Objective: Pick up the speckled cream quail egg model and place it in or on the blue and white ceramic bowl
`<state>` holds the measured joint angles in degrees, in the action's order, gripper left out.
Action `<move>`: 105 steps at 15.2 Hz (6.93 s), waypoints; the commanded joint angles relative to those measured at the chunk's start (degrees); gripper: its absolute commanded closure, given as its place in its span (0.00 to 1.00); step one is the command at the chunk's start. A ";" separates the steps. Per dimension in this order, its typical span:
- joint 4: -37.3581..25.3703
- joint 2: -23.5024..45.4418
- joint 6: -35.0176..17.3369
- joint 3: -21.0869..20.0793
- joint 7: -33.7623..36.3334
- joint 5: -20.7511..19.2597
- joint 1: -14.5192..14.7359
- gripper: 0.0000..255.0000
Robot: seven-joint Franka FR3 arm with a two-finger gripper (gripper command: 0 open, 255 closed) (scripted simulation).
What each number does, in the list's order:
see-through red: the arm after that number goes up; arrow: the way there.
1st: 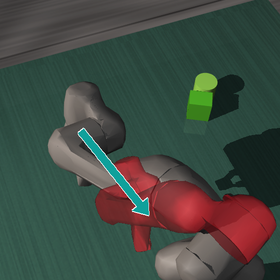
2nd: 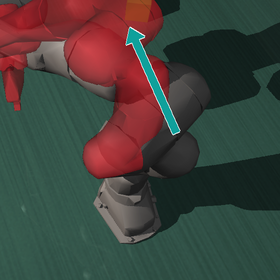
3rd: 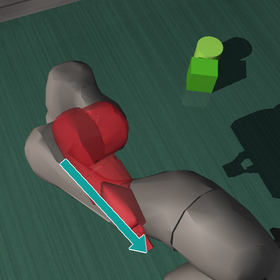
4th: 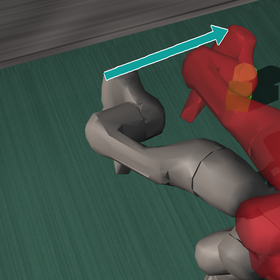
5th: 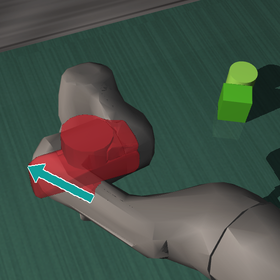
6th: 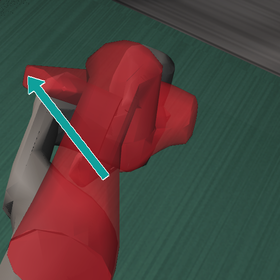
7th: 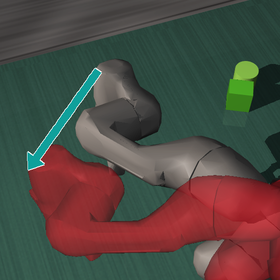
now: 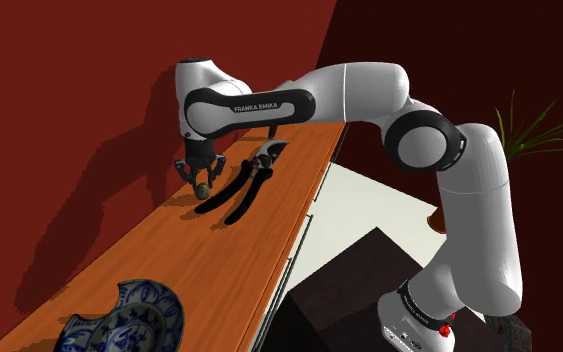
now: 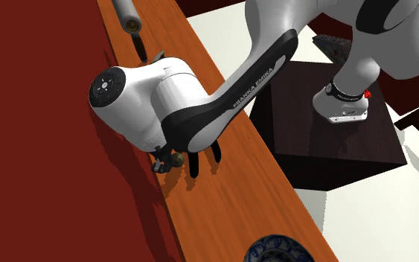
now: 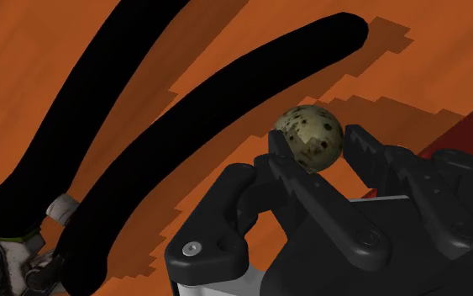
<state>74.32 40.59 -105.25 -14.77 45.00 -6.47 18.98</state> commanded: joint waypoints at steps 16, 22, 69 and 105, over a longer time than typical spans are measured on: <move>-4.77 0.66 10.97 0.29 -0.68 0.46 0.47 1.00; 27.81 -17.24 -17.75 6.39 20.11 -24.34 12.15 0.00; 39.16 -18.71 -36.65 4.62 5.83 -24.36 5.53 0.00; 33.12 -29.20 -21.55 1.60 -3.32 -15.75 4.00 1.00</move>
<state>107.65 11.77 -127.36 -13.12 41.97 -22.48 23.02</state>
